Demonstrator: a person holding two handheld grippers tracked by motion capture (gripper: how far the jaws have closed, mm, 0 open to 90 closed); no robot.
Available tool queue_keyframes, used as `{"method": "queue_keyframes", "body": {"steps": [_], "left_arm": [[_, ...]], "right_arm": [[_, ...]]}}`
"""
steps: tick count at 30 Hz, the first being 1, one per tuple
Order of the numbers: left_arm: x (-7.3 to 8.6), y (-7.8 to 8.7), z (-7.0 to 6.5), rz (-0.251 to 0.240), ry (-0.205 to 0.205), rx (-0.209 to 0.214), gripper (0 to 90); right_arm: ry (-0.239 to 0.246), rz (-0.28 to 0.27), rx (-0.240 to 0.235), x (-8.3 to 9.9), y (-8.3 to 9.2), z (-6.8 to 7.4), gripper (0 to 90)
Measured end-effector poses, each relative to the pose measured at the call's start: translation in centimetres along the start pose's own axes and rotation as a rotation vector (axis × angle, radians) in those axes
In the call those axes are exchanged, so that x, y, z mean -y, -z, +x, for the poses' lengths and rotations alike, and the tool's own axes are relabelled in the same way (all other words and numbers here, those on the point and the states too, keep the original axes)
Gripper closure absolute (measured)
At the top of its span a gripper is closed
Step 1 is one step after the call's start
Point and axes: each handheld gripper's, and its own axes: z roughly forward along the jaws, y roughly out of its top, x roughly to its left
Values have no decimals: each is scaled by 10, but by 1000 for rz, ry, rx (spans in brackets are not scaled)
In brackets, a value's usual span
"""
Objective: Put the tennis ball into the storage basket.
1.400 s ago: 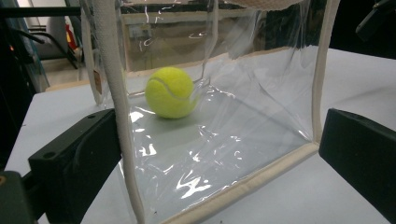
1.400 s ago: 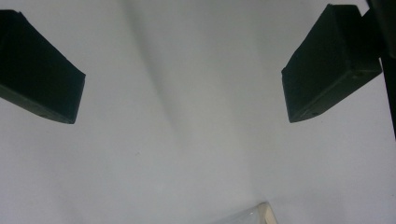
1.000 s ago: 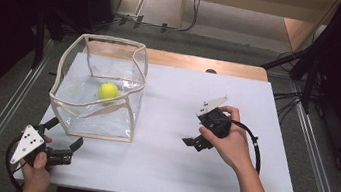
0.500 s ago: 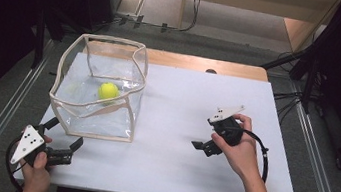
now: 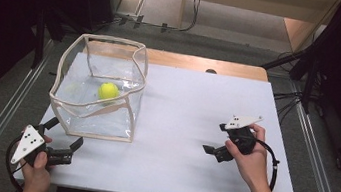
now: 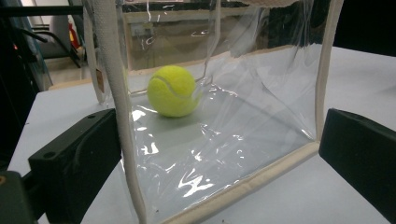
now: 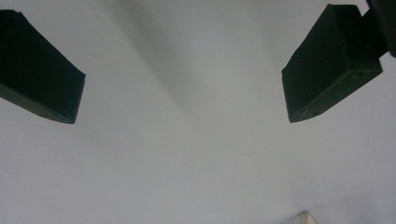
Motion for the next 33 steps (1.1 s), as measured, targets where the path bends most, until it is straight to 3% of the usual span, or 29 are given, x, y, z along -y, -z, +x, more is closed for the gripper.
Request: {"method": "queue_keyframes", "body": {"steps": [33], "left_arm": [[0, 0, -1, 4, -2, -7, 0]], "right_arm": [[-141, -160, 84, 80, 30, -14, 0]]}}
